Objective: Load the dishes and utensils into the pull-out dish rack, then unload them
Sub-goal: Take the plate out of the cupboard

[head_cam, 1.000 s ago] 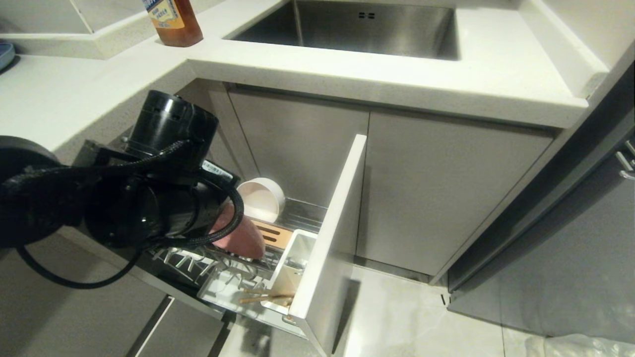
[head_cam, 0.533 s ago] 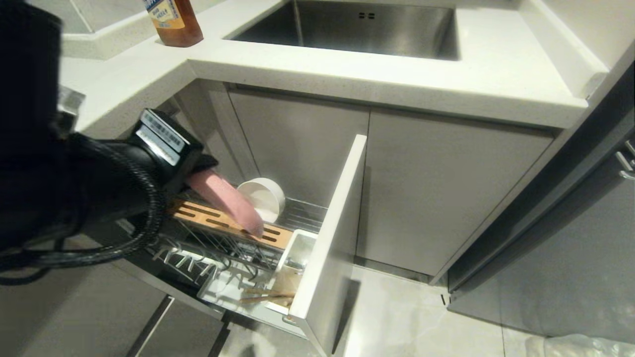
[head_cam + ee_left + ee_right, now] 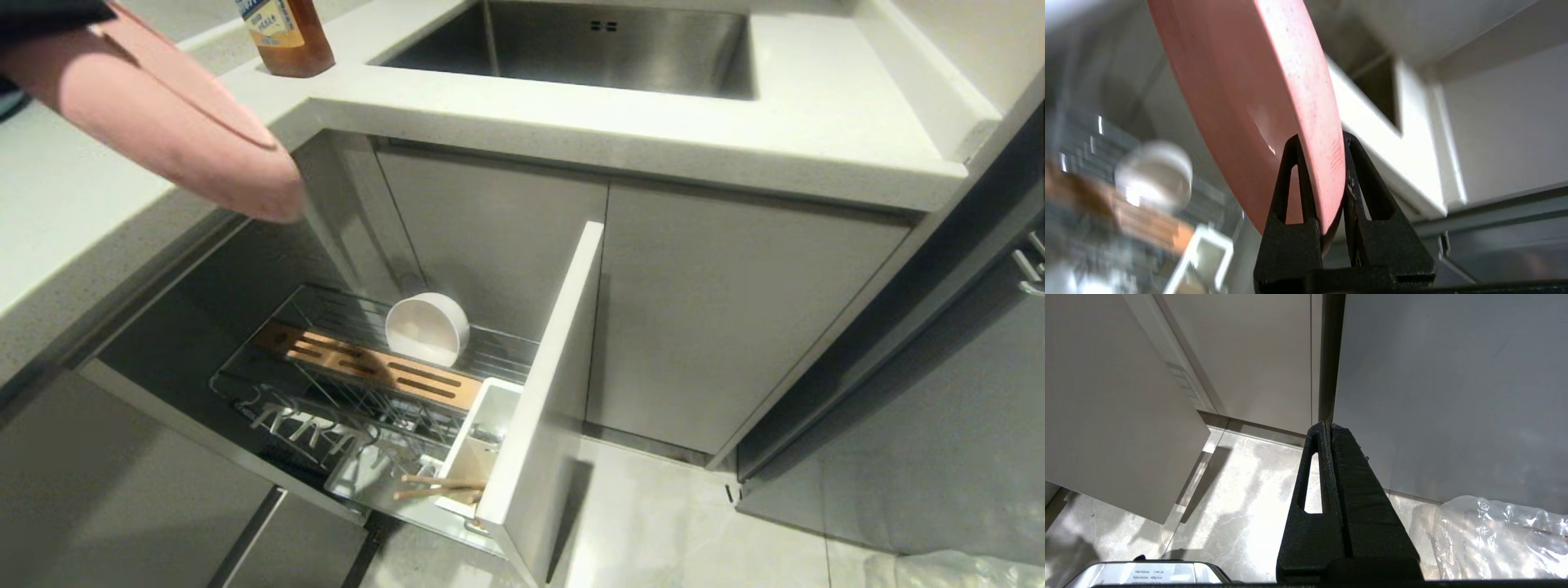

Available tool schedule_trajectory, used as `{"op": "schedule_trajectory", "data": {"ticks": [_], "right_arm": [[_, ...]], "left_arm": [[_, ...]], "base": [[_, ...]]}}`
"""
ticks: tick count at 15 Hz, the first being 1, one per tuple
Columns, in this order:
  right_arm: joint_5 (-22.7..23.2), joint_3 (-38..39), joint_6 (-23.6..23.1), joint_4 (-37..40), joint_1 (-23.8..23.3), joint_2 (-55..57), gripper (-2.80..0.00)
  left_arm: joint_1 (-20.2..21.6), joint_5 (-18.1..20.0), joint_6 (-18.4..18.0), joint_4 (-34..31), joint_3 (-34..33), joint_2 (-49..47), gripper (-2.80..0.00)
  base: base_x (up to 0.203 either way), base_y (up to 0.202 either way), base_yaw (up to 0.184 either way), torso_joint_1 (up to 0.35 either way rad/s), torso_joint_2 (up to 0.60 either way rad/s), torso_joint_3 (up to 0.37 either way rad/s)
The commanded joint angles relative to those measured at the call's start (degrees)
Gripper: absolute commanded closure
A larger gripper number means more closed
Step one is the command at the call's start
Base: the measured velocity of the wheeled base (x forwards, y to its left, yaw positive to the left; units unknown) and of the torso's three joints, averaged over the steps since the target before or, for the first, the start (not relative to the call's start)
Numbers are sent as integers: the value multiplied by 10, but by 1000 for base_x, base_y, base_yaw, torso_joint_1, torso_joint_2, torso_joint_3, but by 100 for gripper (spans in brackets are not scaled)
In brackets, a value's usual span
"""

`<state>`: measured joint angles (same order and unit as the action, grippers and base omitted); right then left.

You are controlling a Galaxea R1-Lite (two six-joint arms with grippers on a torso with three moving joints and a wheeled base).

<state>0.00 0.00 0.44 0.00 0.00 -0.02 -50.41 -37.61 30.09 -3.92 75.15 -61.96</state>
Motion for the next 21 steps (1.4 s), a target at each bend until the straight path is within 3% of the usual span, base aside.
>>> {"op": "schedule_trajectory", "data": {"ticks": [1,4,7,9,12,14,16,18,21], "right_arm": [[0,0,0,0,0,0,0],[0,0,0,0,0,0,0],[0,0,0,0,0,0,0],[0,0,0,0,0,0,0],[0,0,0,0,0,0,0],[0,0,0,0,0,0,0],[0,0,0,0,0,0,0],[0,0,0,0,0,0,0],[0,0,0,0,0,0,0]], "left_arm": [[12,-2,-56,30,2,24,0],[139,0,-160,46,6,37,0],[276,2,-237,41,18,39,0],[375,3,-262,6,44,23,0],[504,17,-278,-104,113,-18,0],[554,29,-296,-209,176,-49,0],[573,33,-306,-301,228,-79,0],[576,33,-315,-348,264,-110,0],[577,31,-359,-396,312,-165,0]], "base": [[0,0,0,0,0,0],[0,0,0,0,0,0],[0,0,0,0,0,0],[0,0,0,0,0,0],[0,0,0,0,0,0],[0,0,0,0,0,0],[0,0,0,0,0,0],[0,0,0,0,0,0],[0,0,0,0,0,0]]}}
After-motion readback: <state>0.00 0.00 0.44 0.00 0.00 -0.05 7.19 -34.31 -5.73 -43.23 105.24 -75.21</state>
